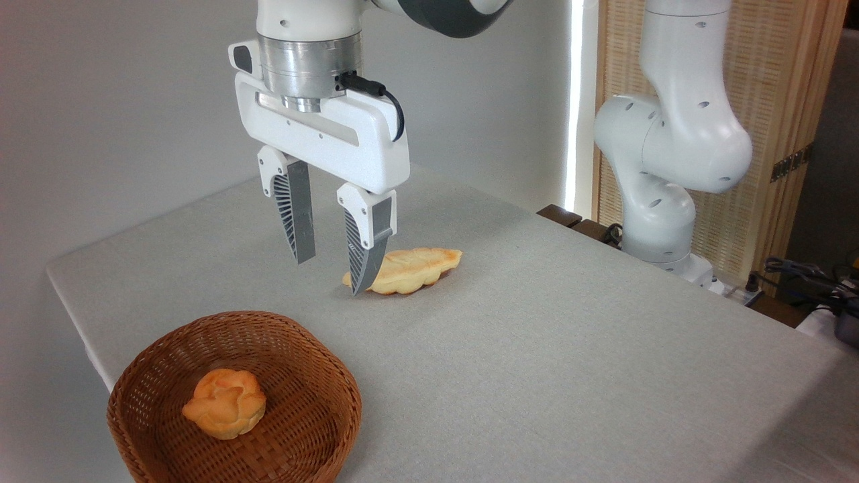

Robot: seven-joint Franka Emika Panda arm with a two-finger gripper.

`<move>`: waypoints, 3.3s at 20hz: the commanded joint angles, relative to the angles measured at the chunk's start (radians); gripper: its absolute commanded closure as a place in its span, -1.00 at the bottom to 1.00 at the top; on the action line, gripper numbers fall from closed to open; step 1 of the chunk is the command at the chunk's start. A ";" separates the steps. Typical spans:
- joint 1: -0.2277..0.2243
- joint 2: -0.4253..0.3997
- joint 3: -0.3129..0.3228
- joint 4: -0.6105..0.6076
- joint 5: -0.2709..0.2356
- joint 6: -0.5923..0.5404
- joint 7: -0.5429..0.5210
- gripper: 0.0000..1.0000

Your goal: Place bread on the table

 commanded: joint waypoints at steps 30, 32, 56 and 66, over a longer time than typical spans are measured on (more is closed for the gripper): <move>-0.008 0.004 0.008 0.008 -0.019 -0.006 -0.011 -1.00; -0.008 0.004 0.008 0.008 -0.019 -0.006 -0.009 -1.00; -0.025 0.192 -0.076 -0.001 -0.010 0.373 0.075 -1.00; -0.025 0.336 -0.113 -0.001 -0.004 0.548 0.083 -1.00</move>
